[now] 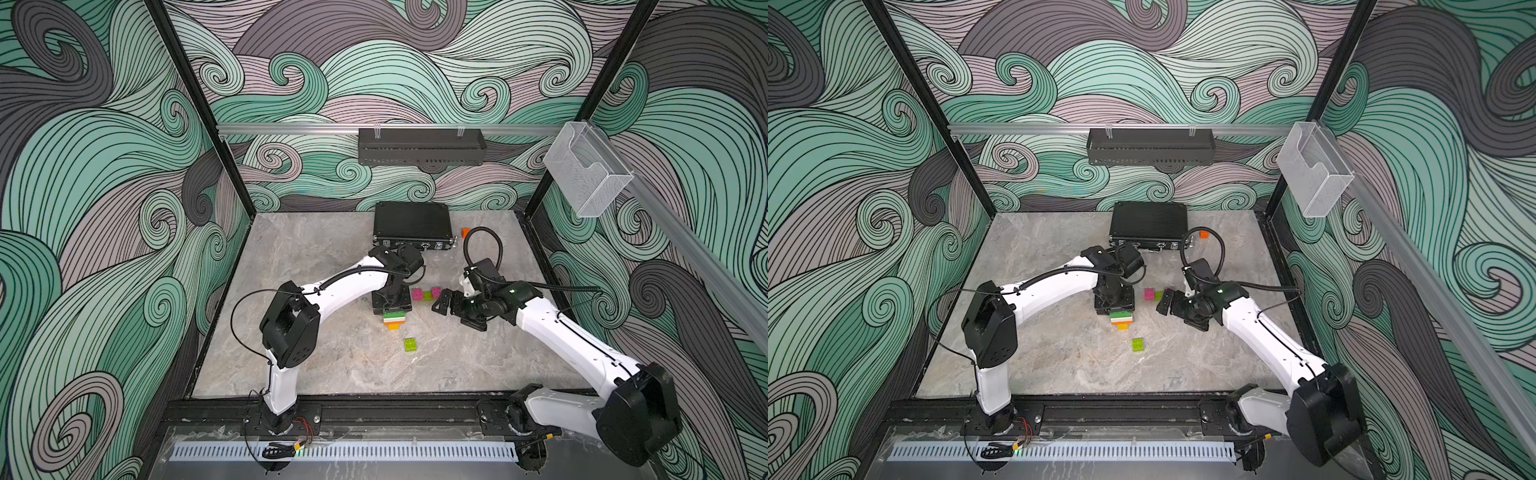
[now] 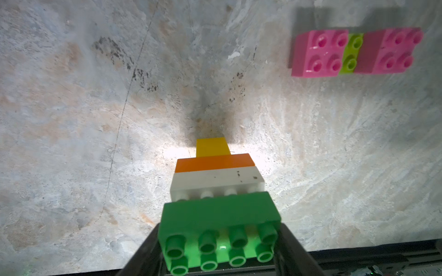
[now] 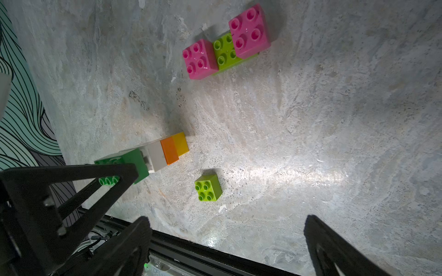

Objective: Assemble a carrot with lego
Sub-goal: Assemble the lego brick with the lego brick.

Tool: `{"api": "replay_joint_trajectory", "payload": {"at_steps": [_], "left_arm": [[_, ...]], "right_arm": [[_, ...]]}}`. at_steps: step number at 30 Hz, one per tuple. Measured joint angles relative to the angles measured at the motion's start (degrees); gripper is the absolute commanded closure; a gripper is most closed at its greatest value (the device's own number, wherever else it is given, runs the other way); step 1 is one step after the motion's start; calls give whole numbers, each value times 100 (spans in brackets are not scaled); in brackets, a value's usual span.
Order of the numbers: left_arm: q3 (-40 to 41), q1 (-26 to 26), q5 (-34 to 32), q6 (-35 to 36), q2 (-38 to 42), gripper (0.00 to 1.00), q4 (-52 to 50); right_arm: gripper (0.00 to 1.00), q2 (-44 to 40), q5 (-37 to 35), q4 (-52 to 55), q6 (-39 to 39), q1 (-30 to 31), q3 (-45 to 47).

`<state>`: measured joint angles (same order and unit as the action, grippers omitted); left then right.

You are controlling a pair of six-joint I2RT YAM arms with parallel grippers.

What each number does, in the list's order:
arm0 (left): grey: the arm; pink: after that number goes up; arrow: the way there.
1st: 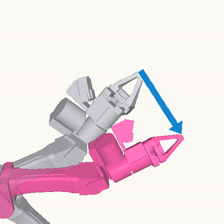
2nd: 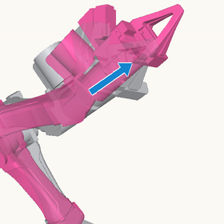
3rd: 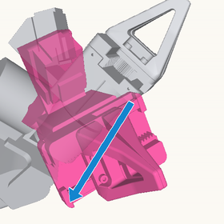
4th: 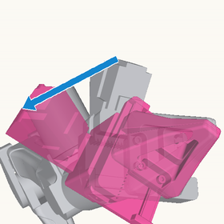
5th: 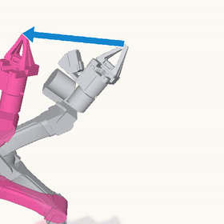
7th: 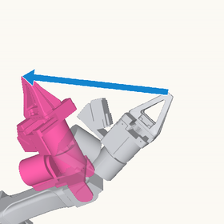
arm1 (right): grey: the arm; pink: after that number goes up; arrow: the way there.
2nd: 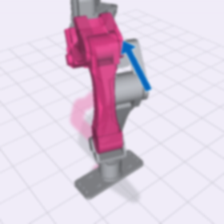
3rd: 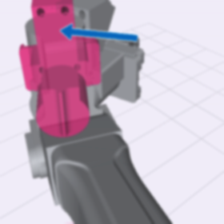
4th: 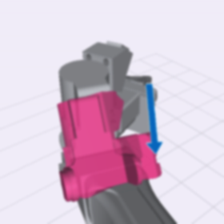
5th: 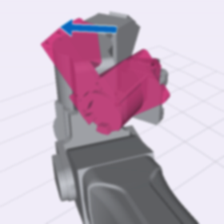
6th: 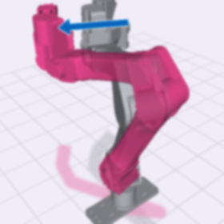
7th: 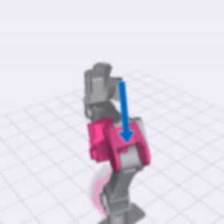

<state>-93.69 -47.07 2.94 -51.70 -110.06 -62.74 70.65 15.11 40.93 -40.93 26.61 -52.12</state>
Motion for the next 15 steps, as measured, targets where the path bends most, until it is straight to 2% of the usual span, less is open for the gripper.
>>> {"api": "replay_joint_trajectory", "payload": {"at_steps": [15], "left_arm": [[-114,0,33,-22,-101,66,-76]], "right_arm": [[0,-15,22,-2,0,-61,52]]}}
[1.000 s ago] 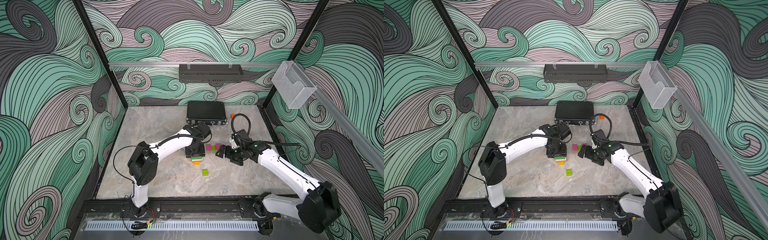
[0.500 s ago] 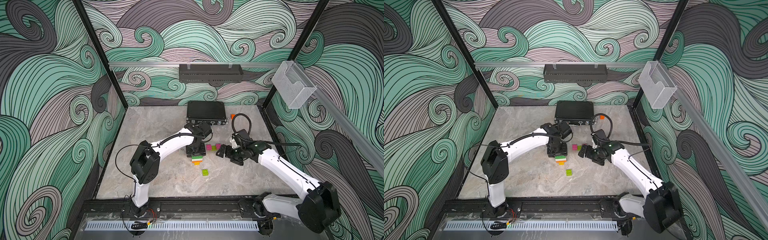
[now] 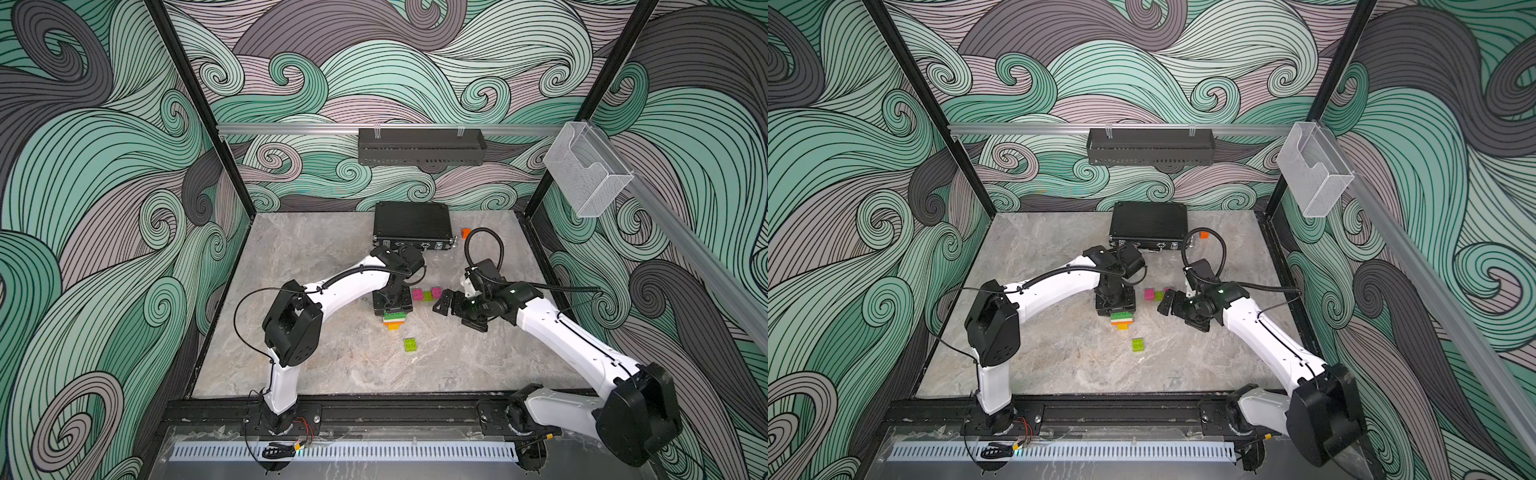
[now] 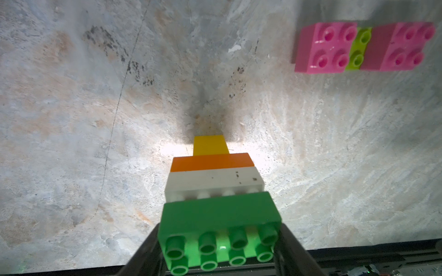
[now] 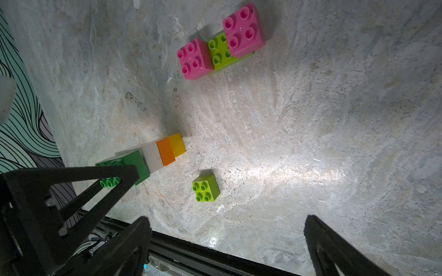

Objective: Assemble a carrot with lego
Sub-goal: Assemble the lego brick with the lego brick.

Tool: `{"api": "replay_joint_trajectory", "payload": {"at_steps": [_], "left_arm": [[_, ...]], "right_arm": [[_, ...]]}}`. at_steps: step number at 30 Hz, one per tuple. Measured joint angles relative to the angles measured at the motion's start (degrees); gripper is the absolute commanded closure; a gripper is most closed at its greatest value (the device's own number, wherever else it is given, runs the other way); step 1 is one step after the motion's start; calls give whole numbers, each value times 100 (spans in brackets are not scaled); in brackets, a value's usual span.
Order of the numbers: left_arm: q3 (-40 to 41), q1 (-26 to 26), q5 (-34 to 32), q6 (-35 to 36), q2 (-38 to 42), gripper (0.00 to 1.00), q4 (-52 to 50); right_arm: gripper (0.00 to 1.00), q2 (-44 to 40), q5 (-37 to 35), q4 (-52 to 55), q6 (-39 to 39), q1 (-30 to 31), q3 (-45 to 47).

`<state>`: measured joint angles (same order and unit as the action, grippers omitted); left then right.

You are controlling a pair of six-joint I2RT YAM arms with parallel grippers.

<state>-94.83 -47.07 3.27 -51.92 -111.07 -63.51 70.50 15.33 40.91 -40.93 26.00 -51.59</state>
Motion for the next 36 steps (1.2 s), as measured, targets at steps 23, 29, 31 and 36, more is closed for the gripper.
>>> {"api": "replay_joint_trajectory", "payload": {"at_steps": [23,29,31,36], "left_arm": [[186,83,109,70,37,69,131],[439,142,221,39,203,69,374],[472,157,236,35,221,69,411],[479,160,236,39,223,65,424]], "right_arm": [[0,-48,15,2,0,-59,63],[1,-48,15,2,0,-59,61],[1,-48,15,2,0,-59,63],[0,-46,15,4,0,-59,61]]}}
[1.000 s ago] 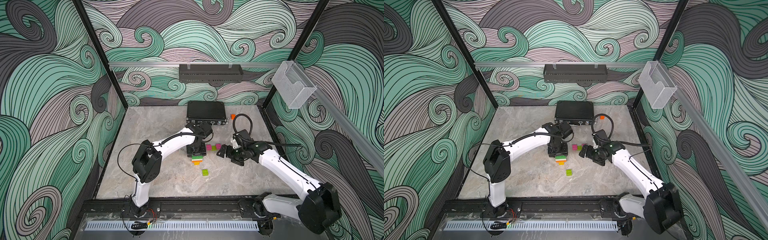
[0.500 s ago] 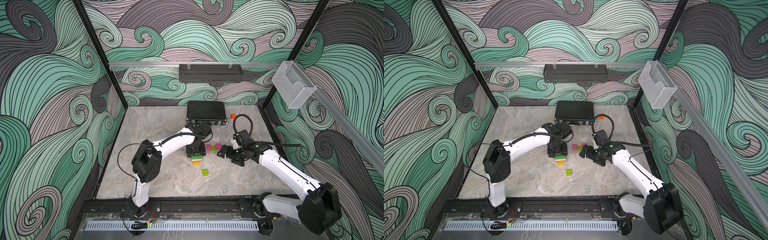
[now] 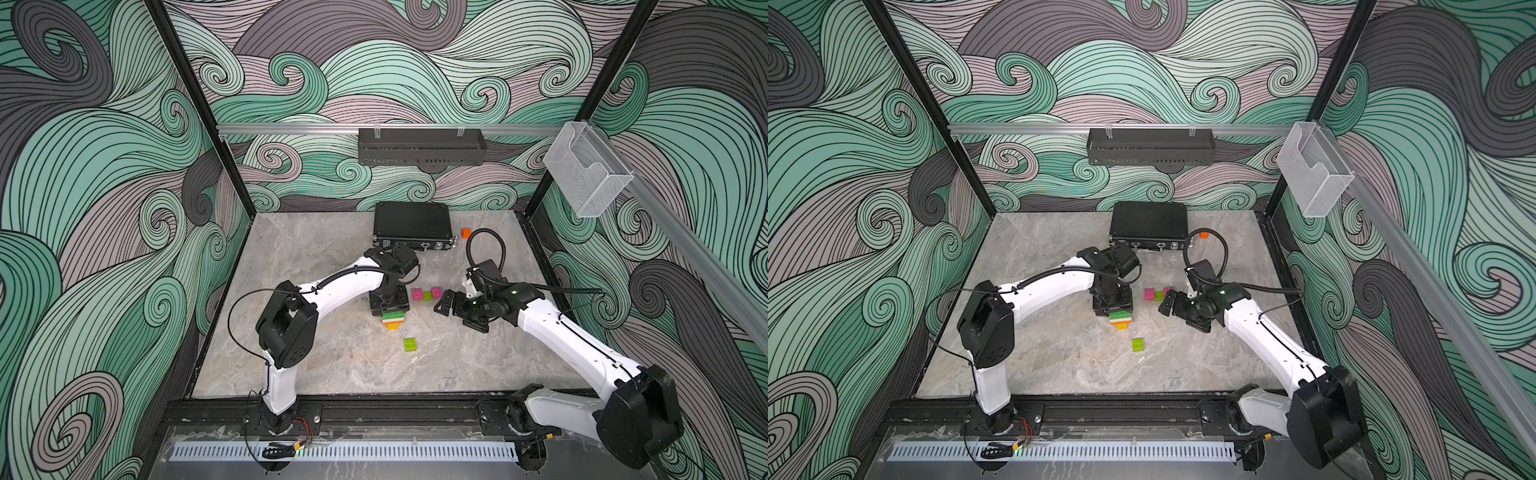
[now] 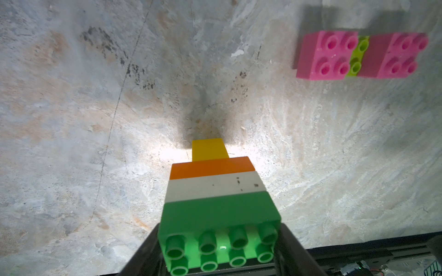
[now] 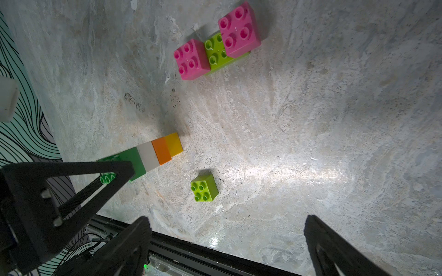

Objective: Assemble a carrot with lego
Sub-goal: Assemble the lego brick with the lego brick.

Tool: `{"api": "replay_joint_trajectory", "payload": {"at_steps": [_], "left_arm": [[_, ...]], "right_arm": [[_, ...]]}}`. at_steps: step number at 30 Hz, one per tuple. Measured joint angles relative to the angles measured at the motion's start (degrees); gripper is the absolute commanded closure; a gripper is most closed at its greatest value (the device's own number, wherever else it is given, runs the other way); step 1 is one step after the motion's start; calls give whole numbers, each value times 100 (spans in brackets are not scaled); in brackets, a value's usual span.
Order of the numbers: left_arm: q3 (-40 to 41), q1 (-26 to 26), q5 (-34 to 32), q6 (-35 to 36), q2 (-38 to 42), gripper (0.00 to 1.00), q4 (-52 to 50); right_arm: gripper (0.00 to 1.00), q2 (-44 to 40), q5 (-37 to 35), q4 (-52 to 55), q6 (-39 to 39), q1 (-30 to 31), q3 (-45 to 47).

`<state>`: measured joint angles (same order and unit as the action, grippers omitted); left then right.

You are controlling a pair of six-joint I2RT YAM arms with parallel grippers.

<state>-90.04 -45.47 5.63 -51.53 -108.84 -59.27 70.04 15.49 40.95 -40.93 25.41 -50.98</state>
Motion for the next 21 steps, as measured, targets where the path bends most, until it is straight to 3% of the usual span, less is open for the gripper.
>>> {"api": "replay_joint_trajectory", "payload": {"at_steps": [7,21], "left_arm": [[-31,0,-33,20,-2,45,-33],[-63,-2,-90,103,-85,21,-120]], "right_arm": [[0,0,-2,4,0,0,0],[0,2,-2,7,2,0,0]]}}
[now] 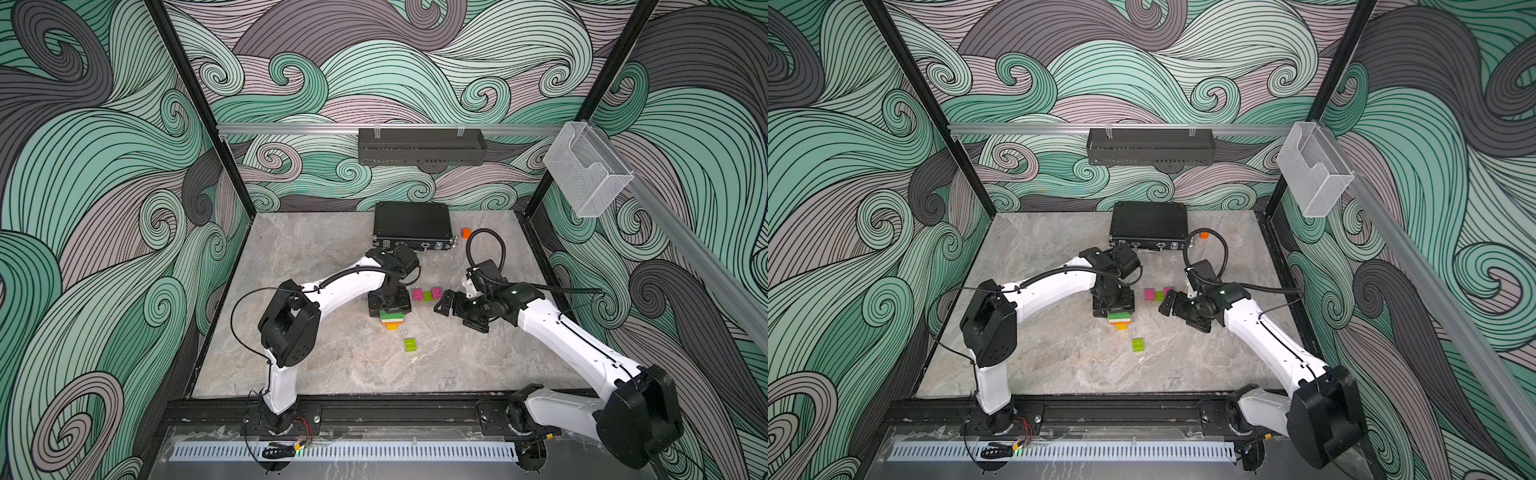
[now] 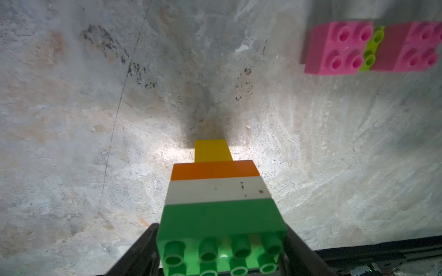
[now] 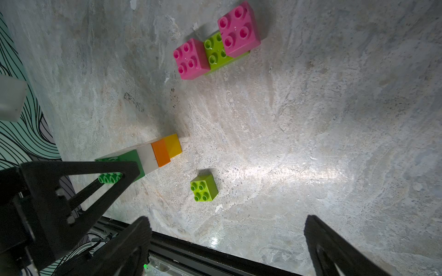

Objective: Assemble a carrot with lego
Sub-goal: Assemble the lego brick with the lego brick, then pick up the lego brick from the center of the board.

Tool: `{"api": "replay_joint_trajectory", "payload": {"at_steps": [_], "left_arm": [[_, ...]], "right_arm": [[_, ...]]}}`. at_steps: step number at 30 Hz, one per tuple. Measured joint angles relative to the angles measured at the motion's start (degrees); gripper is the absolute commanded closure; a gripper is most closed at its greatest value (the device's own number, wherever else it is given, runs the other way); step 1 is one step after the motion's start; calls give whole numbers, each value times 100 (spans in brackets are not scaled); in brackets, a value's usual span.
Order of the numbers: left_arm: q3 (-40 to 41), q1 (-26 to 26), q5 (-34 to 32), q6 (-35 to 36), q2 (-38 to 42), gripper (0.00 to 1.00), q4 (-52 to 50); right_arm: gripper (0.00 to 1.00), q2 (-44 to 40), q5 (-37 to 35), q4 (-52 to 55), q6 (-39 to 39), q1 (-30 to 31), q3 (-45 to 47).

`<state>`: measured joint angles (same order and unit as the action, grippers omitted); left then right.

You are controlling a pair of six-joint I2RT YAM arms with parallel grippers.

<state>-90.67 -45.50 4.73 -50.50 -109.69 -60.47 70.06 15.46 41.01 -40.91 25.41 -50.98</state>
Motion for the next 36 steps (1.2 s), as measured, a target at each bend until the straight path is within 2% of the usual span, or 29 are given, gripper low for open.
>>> {"api": "replay_joint_trajectory", "payload": {"at_steps": [5,10,14,17,21,24,28,31,36], "left_arm": [[0,0,-17,-2,-4,18,-13],[-4,0,-83,9,9,8,-17],[-15,0,-247,70,210,5,-15],[-28,0,-437,142,601,4,-15],[52,83,-610,249,1401,5,61],[570,334,-664,341,2218,8,332],[1709,975,-651,463,3130,10,761],[2264,1427,-599,566,3390,11,868],[2734,1941,-409,704,3523,13,1029]], "right_arm": [[1,0,0,0,0,0,0],[0,0,0,0,0,0,2],[0,4,-57,-13,0,85,87],[1,94,-212,-13,0,376,140],[5,492,-535,-50,-17,1084,109],[8,896,-802,-122,-66,1617,74],[12,1233,-1226,-199,-170,2212,48],[16,1462,-1499,-245,-216,2555,-61],[25,1945,-1838,-304,-280,2924,-417]]}}
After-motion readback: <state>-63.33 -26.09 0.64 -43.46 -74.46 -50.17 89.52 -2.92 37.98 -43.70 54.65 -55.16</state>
